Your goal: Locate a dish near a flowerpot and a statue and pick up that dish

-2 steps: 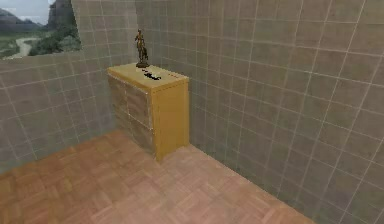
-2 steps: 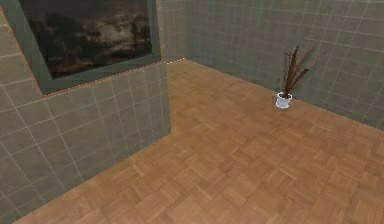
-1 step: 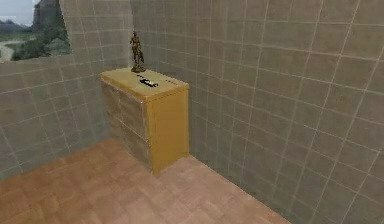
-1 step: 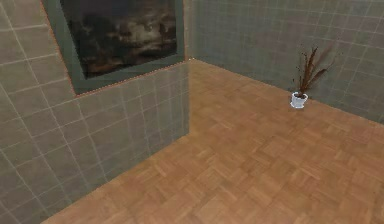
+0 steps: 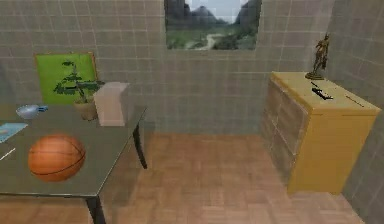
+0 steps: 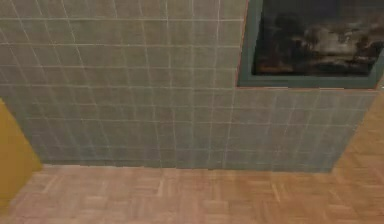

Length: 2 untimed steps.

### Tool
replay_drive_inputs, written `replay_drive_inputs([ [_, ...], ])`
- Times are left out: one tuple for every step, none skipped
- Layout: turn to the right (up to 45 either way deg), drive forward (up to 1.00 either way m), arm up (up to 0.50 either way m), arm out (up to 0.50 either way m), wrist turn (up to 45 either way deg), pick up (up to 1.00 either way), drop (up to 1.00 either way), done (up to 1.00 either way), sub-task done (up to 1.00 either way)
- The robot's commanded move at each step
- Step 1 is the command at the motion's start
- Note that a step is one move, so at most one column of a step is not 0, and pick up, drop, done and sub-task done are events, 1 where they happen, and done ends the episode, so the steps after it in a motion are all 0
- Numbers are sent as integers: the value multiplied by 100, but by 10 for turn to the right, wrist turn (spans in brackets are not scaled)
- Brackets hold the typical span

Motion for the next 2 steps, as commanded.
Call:
replay_drive_inputs([
  [-390, 0, 0, 0, 0, 0, 0, 0, 0],
  [0, 20, 0, 0, 0, 0, 0, 0, 0],
])
